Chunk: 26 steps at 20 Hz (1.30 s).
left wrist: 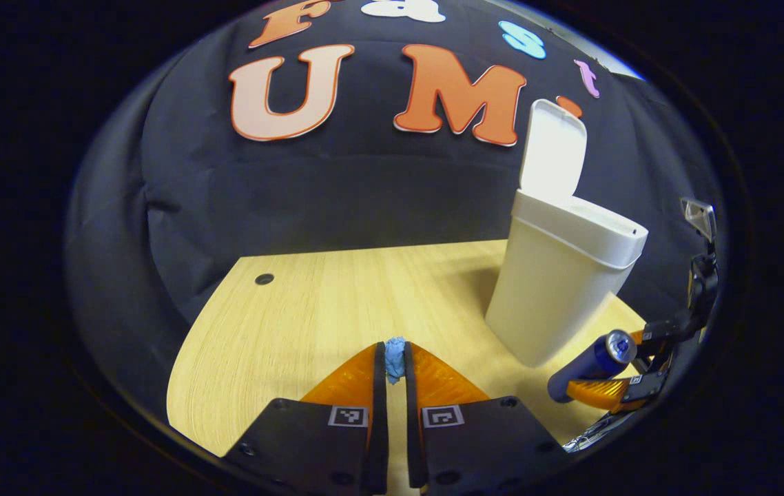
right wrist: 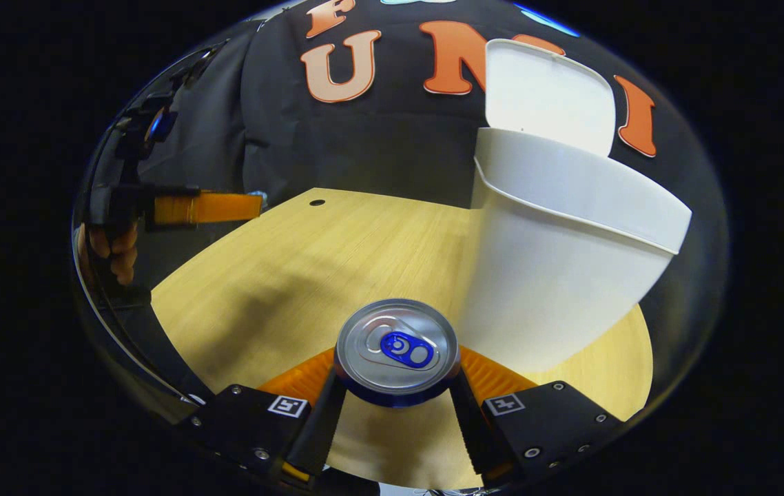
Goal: Press the lid of the desktop garbage bin to open it, pick up the crumpled paper on the desktop and throw it into the bin, then pick up the pop can on the desktop and drop it into the bin, and finally close the garbage bin lid.
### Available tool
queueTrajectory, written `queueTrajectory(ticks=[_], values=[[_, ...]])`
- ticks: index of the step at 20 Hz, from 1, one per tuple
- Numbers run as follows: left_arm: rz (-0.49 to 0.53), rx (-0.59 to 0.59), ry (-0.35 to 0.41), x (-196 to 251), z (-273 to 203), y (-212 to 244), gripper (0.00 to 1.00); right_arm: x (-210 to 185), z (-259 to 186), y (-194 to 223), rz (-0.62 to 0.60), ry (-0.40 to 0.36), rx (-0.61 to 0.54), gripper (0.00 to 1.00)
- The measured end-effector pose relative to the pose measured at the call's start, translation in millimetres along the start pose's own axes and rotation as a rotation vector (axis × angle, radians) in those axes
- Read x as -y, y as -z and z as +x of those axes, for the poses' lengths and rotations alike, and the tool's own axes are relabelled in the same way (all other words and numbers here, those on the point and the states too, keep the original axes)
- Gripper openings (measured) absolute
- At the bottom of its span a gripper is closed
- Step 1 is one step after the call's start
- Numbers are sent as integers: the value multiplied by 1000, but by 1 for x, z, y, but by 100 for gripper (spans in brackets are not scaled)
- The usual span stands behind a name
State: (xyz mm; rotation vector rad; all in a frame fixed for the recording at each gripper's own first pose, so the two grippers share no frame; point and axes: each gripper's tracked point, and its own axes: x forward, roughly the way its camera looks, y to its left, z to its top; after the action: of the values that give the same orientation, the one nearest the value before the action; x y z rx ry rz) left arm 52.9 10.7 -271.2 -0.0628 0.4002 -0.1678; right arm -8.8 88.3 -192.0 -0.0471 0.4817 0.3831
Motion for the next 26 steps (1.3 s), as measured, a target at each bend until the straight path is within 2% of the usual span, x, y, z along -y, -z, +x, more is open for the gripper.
queueTrajectory(ticks=[17,19,20,26], values=[[85,168,224,186,19,-105,14,99,-34,43,90,65,1,78],[94,173,242,200,20,-110,17,109,-38,46,102,73,1,78],[97,179,253,207,19,-113,14,112,-38,47,112,76,1,78],[116,167,326,245,31,-116,14,126,-45,48,130,105,16,78]])
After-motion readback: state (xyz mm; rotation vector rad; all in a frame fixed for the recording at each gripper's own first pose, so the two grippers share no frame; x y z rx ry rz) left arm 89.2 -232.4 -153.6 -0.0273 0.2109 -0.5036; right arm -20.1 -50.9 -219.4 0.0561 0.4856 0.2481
